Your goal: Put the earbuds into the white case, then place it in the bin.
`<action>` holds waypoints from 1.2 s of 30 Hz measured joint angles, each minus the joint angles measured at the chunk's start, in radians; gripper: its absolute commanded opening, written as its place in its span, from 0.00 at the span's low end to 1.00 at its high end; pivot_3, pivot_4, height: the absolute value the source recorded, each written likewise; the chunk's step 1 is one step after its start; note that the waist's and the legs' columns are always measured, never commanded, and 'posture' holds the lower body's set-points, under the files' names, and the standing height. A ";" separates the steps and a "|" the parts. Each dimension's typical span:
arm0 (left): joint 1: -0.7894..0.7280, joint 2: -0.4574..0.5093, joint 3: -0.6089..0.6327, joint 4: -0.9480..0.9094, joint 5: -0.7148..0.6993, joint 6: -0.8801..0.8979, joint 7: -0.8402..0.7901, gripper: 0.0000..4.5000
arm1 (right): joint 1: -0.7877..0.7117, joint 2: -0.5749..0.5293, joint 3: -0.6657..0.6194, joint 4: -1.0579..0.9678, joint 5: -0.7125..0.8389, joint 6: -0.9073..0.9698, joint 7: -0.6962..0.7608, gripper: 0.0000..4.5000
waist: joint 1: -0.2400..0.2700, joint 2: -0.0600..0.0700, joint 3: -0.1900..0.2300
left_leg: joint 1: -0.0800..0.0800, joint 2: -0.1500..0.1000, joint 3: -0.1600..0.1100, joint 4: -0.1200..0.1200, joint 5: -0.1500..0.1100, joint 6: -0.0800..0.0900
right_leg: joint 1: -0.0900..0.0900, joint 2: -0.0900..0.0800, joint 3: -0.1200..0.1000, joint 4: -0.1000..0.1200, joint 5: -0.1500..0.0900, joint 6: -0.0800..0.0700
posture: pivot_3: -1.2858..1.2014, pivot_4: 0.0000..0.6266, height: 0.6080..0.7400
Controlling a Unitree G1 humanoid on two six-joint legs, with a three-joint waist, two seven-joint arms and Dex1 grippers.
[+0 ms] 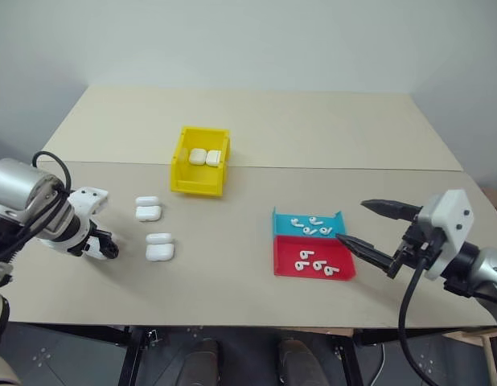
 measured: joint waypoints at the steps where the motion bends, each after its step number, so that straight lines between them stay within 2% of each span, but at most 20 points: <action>1: -0.001 -0.001 -0.002 0.000 0.013 0.000 -0.013 1.00 | 0.000 0.000 0.000 0.000 0.000 0.000 -0.001 0.99 | 0.000 0.000 0.000 | 0.000 0.000 0.000 0.000 0.000 0.000 | 0.000 0.000 0.000 0.000 0.000 0.000 | 0.52 0.24 1.00; 14: -0.002 -0.024 -0.041 -0.020 0.157 0.000 -0.184 1.00 | 0.000 0.000 0.000 0.000 0.000 0.000 -0.005 0.99 | 0.000 0.000 0.000 | 0.000 0.000 0.000 0.000 0.000 0.000 | 0.000 0.001 0.000 0.000 0.000 0.000 | 0.52 0.24 1.00; 15: -0.002 -0.026 -0.041 -0.020 0.166 0.000 -0.191 0.92 | 0.000 0.000 0.000 0.000 0.000 0.000 -0.006 1.00 | 0.000 0.000 0.000 | 0.000 0.001 0.000 0.000 0.000 0.000 | 0.000 0.001 0.000 0.000 0.000 0.000 | 0.52 0.24 1.00; 16: -0.002 -0.027 -0.041 -0.020 0.170 0.000 -0.197 0.89 | 0.000 0.000 0.000 0.000 0.000 0.000 -0.007 1.00 | 0.000 0.000 0.000 | 0.000 0.001 0.000 0.000 0.000 0.000 | 0.000 0.001 0.000 0.000 0.000 0.000 | 0.52 0.24 1.00; 18: -0.002 -0.030 -0.041 -0.020 0.186 0.000 -0.208 0.73 | 0.000 0.000 0.000 0.000 0.000 0.000 -0.008 1.00 | 0.000 0.000 0.000 | 0.000 0.001 0.000 0.000 0.000 0.000 | 0.000 0.001 0.000 0.000 0.000 0.000 | 0.52 0.24 1.00; 20: -0.001 -0.032 -0.041 -0.020 0.202 0.000 -0.217 0.62 | 0.000 0.000 0.000 0.000 0.000 0.000 -0.009 1.00 | 0.000 0.000 0.000 | 0.000 0.001 0.000 0.000 0.000 0.000 | 0.000 0.001 0.000 0.000 0.000 0.000 | 0.52 0.24 1.00; 29: 0.012 -0.033 -0.031 -0.030 0.235 0.000 -0.245 0.62 | -0.005 0.000 0.001 0.001 0.000 0.000 -0.010 1.00 | -0.001 0.000 0.000 | 0.000 0.001 0.000 0.000 0.000 0.000 | 0.000 0.001 0.000 0.001 0.000 0.000 | 0.52 0.24 1.00; 32: 0.059 -0.023 0.040 -0.058 0.239 -0.007 -0.255 0.62 | -0.015 0.000 0.004 0.002 -0.001 0.000 -0.011 1.00 | -0.003 0.000 0.000 | -0.001 0.002 -0.001 0.000 0.000 0.000 | -0.001 0.002 0.000 0.001 0.000 0.000 | 0.52 0.24 1.00; 36: 0.178 0.026 0.285 -0.116 0.220 -0.086 -0.282 0.62 | -0.024 0.000 0.008 0.010 -0.004 0.000 -0.012 1.00 | -0.004 0.000 0.000 | -0.005 0.003 -0.001 0.000 0.000 0.000 | -0.007 0.002 0.002 0.003 0.001 -0.001 | 0.52 0.24 1.00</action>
